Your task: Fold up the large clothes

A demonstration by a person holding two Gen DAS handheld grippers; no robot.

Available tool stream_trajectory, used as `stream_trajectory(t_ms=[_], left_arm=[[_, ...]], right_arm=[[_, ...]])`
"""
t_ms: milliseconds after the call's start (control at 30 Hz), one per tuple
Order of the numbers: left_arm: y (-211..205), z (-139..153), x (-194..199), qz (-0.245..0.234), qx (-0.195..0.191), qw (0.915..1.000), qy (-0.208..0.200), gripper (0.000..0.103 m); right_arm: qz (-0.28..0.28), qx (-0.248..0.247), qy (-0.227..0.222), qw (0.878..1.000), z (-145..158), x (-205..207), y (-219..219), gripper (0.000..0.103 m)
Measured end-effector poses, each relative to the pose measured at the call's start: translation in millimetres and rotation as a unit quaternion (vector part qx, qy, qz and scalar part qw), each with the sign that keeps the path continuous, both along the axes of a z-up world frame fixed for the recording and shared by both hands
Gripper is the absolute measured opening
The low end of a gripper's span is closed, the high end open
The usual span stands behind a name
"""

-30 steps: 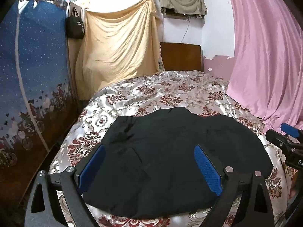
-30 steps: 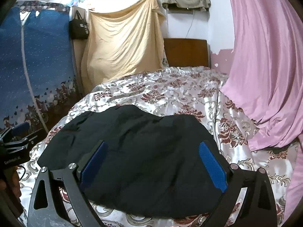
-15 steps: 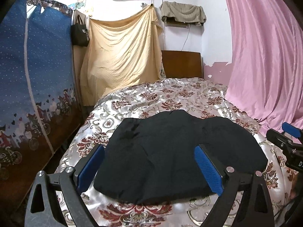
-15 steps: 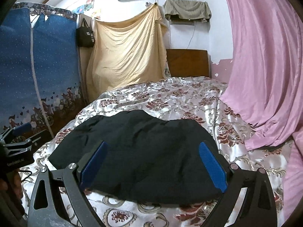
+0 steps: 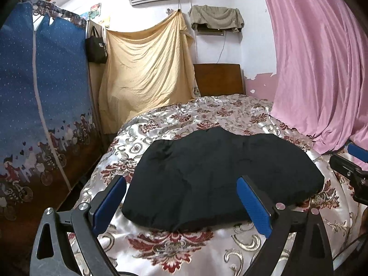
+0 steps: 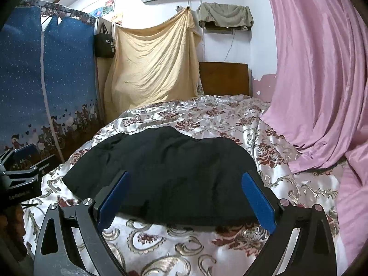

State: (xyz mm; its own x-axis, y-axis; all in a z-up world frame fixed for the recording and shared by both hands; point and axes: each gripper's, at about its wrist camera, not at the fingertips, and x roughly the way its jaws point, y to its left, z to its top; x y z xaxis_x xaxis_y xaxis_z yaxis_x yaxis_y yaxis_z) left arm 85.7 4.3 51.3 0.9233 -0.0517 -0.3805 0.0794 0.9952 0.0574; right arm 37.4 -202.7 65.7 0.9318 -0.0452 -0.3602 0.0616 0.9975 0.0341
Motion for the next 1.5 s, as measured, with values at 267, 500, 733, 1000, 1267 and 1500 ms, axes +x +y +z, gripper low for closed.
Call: stream_trajectory(t_ms=[267, 500, 733, 1000, 1267, 1500], left_arm=[[9.2, -8.0, -14.0, 0.006, -0.016, 0.9998, 0.004, 0.099], [16.5, -20.2, -24.9, 0.010, -0.017, 0.9998, 0.007, 0.099], [19.8, -29.3, -24.4, 0.011, -0.021, 0.9994, 0.024, 0.099], [19.9, -35.8, -25.6, 0.014, -0.012, 0.9993, 0.033, 0.099], [18.4, -36.2, -26.4, 0.014, -0.010, 0.9993, 0.034, 0.099], [19.0, -36.2, -26.2, 0.014, -0.011, 0.9993, 0.034, 0.099]], right_arm=[[0.012, 0.004, 0.007, 1.000, -17.4, -18.7, 8.3, 0.095], [0.017, 0.001, 0.015, 1.000, -26.0, -22.6, 12.2, 0.095], [0.017, 0.012, 0.036, 0.999, -36.7, -16.8, 12.2, 0.095], [0.013, 0.019, 0.049, 0.999, -44.2, -12.6, 9.3, 0.095], [0.014, 0.014, 0.051, 0.998, -44.8, -11.7, 9.0, 0.095], [0.016, 0.013, 0.050, 0.999, -43.6, -11.9, 11.3, 0.095]])
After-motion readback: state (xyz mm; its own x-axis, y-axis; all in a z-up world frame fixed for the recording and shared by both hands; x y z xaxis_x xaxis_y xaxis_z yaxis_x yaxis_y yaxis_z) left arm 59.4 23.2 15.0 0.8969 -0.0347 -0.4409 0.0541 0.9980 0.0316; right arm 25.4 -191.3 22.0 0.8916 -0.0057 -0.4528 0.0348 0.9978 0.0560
